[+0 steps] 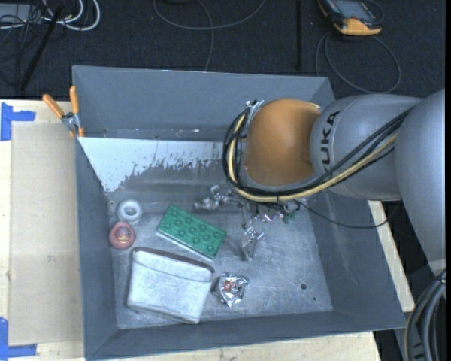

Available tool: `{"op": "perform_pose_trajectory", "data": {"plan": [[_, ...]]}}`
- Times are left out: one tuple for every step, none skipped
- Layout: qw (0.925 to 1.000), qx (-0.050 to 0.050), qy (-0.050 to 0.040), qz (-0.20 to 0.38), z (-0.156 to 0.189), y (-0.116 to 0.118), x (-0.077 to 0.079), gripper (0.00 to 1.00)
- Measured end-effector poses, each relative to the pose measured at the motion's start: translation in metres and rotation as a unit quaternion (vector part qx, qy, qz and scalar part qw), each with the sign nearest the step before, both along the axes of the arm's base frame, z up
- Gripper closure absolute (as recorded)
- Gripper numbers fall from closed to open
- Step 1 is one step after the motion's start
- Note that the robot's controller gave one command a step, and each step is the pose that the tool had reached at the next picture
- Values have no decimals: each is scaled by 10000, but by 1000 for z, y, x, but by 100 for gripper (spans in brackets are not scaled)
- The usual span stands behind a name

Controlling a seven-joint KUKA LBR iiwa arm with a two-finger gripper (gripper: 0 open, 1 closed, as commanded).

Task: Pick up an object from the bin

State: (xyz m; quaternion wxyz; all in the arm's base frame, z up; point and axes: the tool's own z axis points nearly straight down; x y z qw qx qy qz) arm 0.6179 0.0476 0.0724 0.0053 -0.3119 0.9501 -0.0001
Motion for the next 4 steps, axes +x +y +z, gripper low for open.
{"op": "perform_pose_trajectory", "data": {"plan": [[9934, -12, 34, 1145, 10, 43, -12, 0], [9937, -9, 40, 1123, 10, 42, -12, 100], [9879, -20, 4, 1551, 135, 41, -12, 100], [9881, -12, 44, 1537, 130, 40, -13, 0]]}}
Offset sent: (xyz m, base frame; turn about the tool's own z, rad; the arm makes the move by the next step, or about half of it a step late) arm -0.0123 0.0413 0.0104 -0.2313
